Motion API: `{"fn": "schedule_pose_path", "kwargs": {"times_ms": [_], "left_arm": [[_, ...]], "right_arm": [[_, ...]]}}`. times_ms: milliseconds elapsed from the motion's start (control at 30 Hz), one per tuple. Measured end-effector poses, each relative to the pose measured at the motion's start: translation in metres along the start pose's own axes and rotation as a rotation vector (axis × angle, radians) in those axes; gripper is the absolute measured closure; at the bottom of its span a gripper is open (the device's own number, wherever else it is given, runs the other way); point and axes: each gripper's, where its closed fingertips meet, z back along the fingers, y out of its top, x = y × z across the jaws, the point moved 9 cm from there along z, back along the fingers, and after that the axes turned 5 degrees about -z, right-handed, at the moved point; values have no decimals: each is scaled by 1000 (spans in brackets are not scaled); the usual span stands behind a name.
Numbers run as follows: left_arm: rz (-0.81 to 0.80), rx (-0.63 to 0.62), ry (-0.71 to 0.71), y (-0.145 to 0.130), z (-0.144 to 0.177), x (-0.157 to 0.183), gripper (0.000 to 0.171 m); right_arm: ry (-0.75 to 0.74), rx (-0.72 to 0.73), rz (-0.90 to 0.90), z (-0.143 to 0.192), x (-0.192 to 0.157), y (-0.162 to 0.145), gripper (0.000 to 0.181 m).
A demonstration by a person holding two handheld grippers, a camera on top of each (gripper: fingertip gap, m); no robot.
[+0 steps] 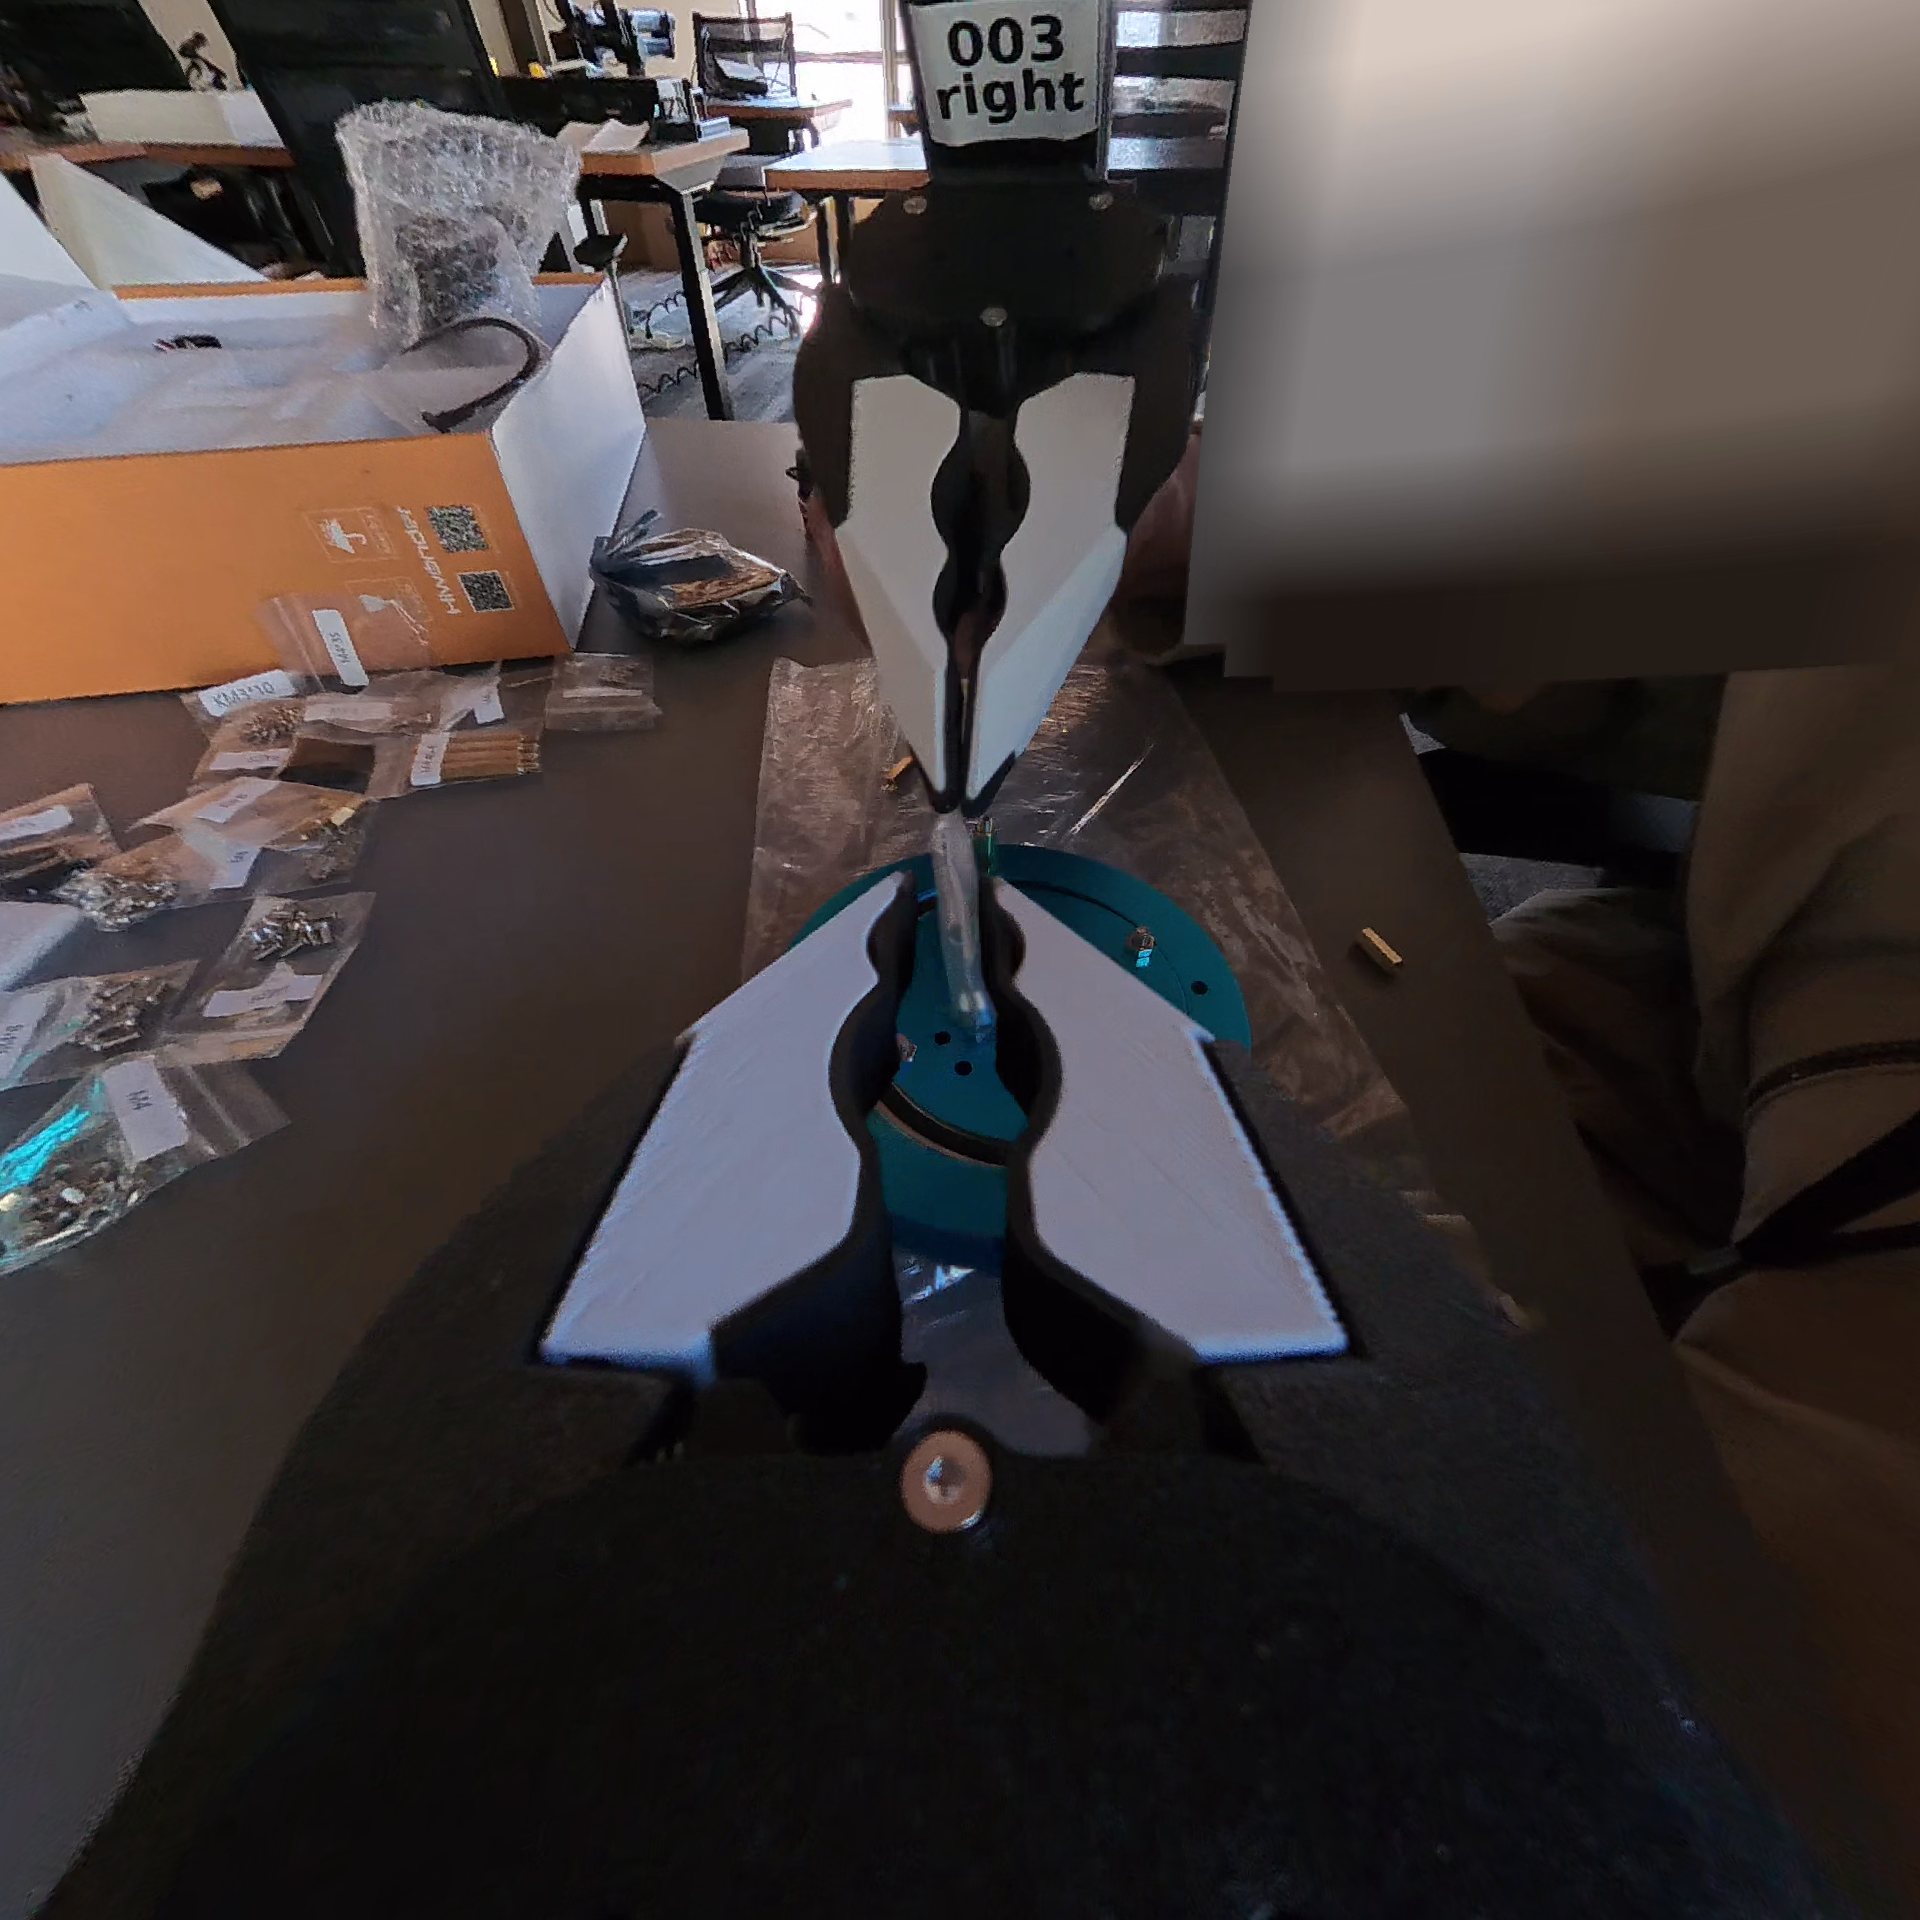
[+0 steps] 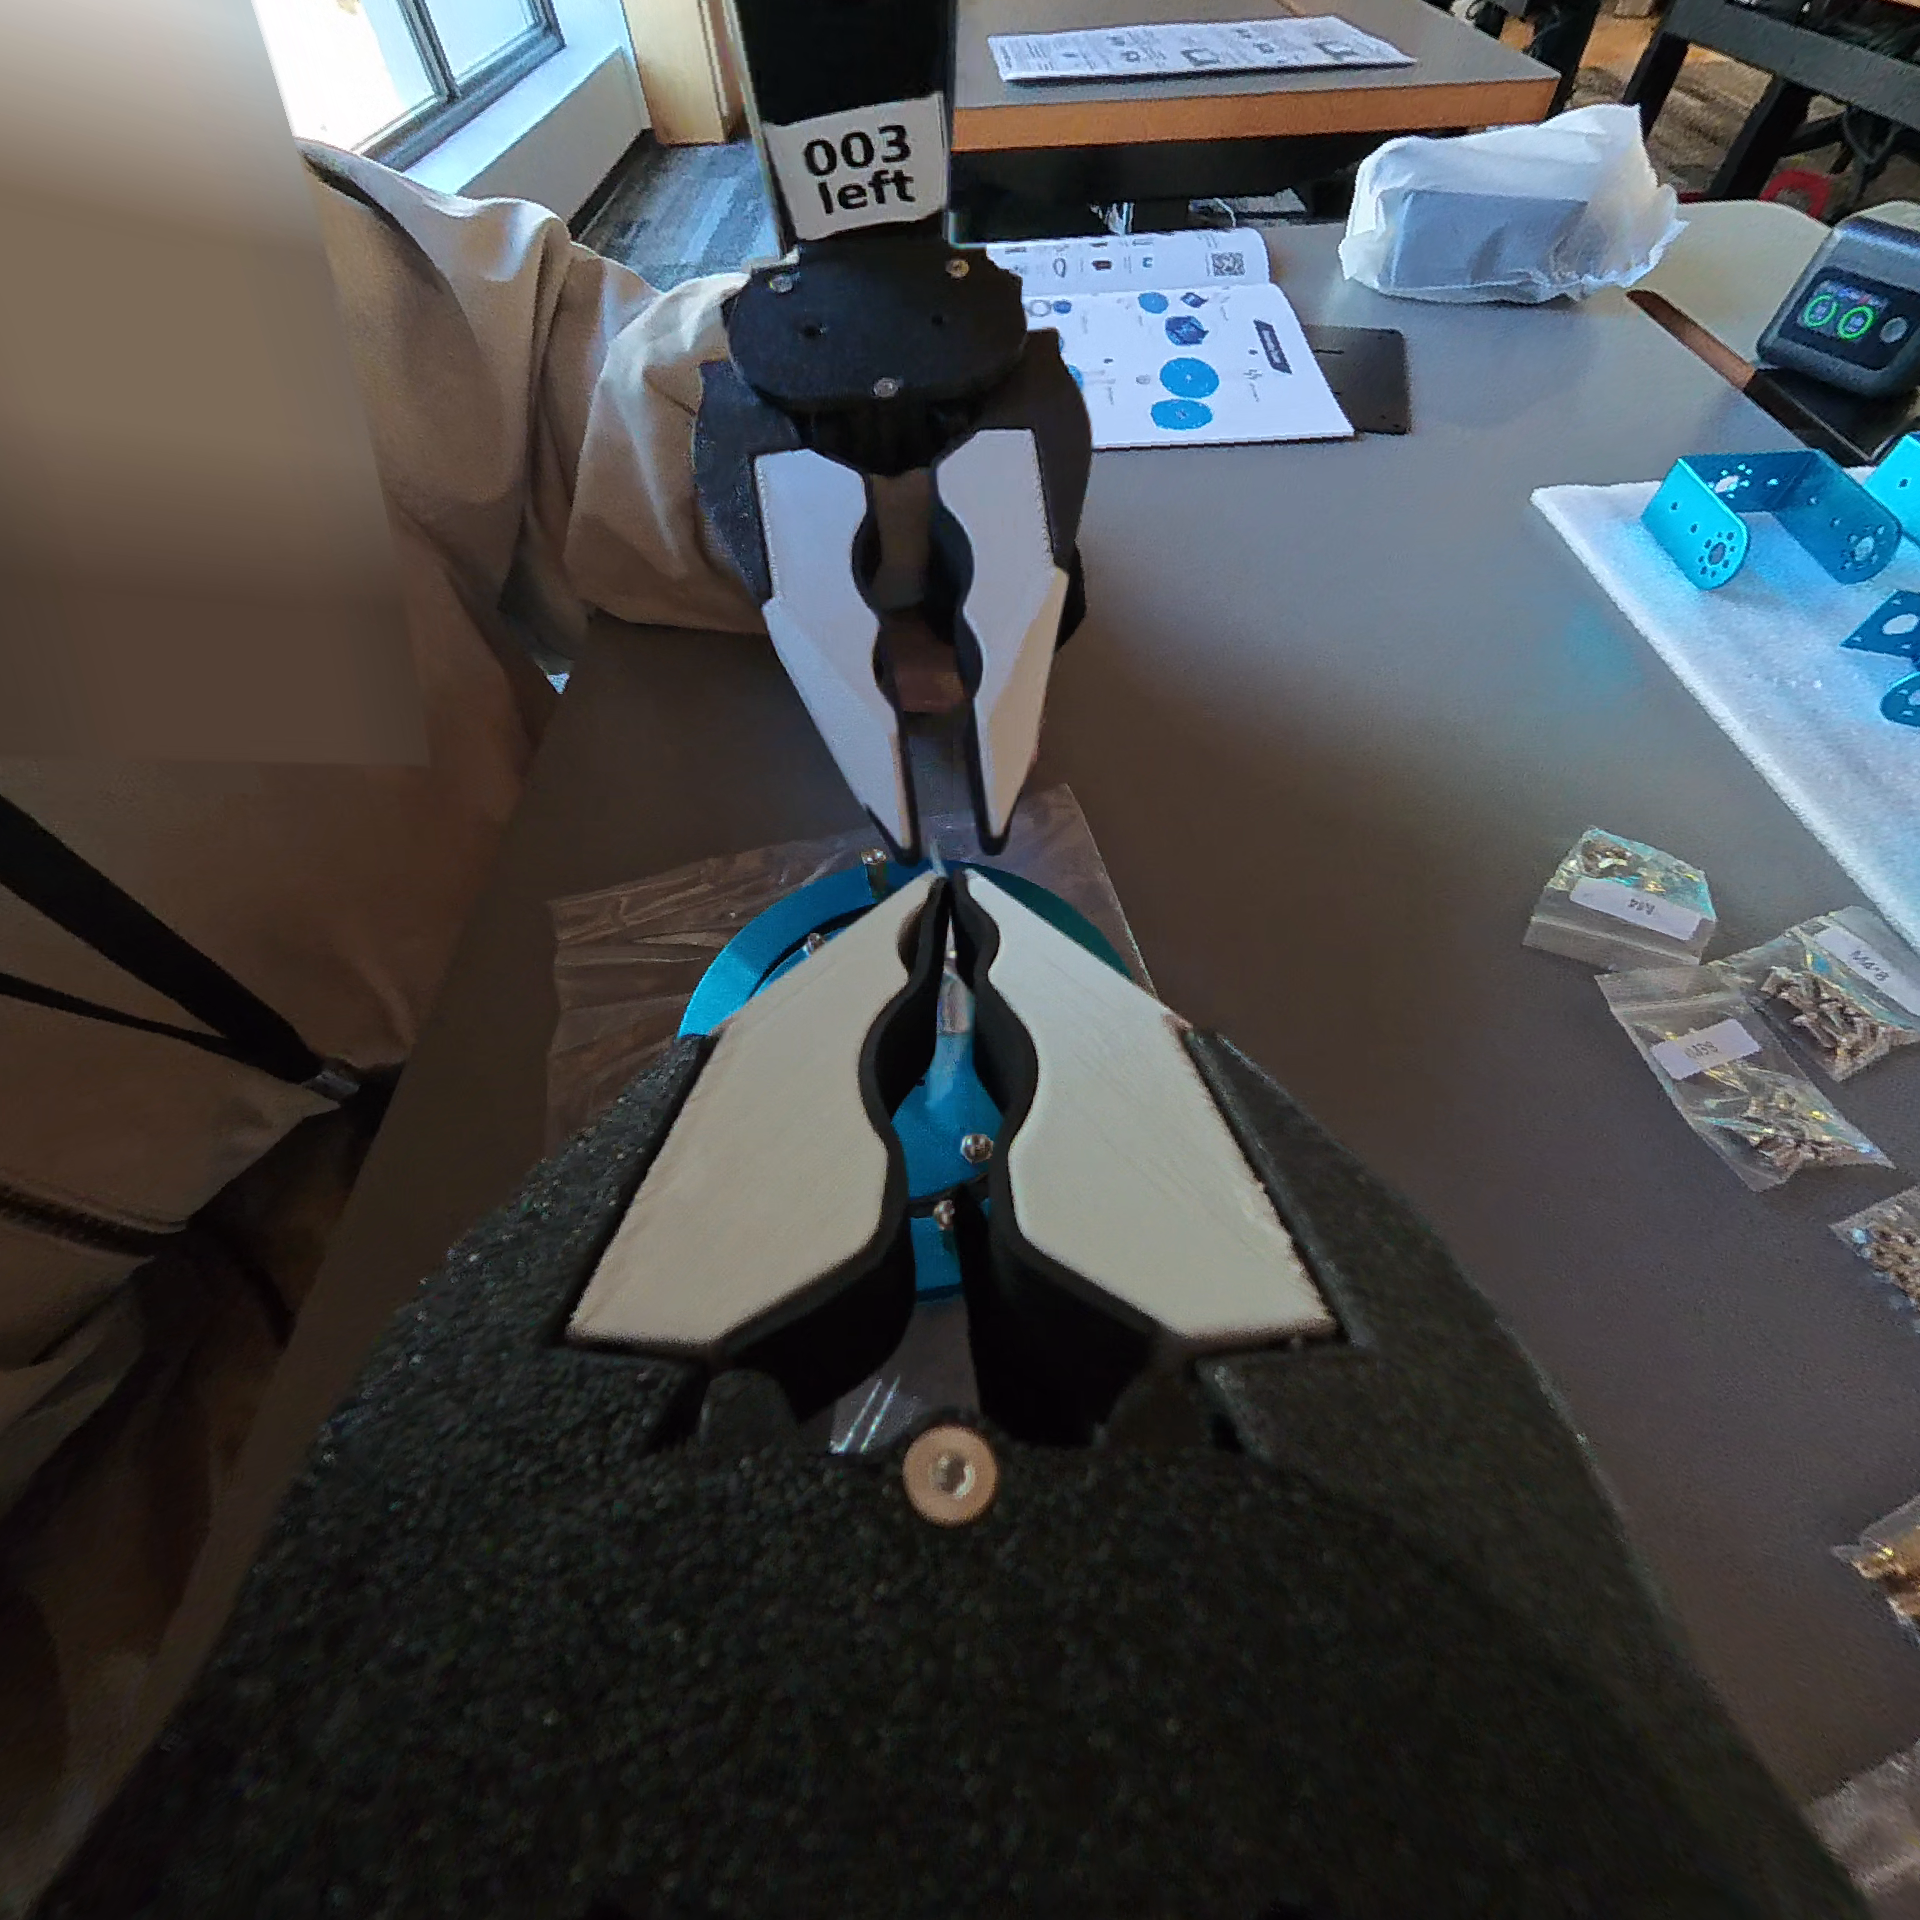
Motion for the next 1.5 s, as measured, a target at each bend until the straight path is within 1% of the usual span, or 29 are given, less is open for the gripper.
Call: {"fn": "schedule_pose_path", "kwargs": {"times_ms": [33, 167, 233, 467, 567, 600, 667, 767, 833, 967, 1233, 1500], "left_arm": [[12, -2, -10, 0, 0, 0, 158], [0, -2, -30, 0, -1, 4, 159], [-5, -10, -3, 0, -1, 2, 171], [-8, 2, 2, 0, 0, 1, 171], [-18, -3, -9, 0, 0, 2, 162], [-25, -8, -17, 0, -1, 4, 162], [-38, -15, -4, 0, -2, 4, 171], [-22, -7, -2, 0, -1, 2, 171], [-7, 2, -9, 0, -1, 1, 171], [-7, 1, -16, 0, -1, 2, 171], [-5, 14, -19, 1, -1, 3, 171], [2, 14, -20, 1, -2, 3, 171]], "right_arm": [[-7, -7, 0, -1, 1, -1, 181], [-4, -15, -5, -4, 1, -3, 181], [-1, -15, -2, -4, 0, -3, 181], [-6, -8, 13, -5, -2, -2, 181], [1, 3, 14, -5, -3, -1, 181], [6, 6, 12, -5, -3, -1, 181], [10, 8, 15, -5, -4, -1, 181], [-9, 14, 37, -6, -4, -1, 181], [-36, 1, 74, -8, -6, -3, 174], [-65, -4, 111, -14, -9, -3, 181], [-39, 2, 96, -12, -8, -1, 181], [-55, -12, 120, -12, -10, -1, 181]]}}
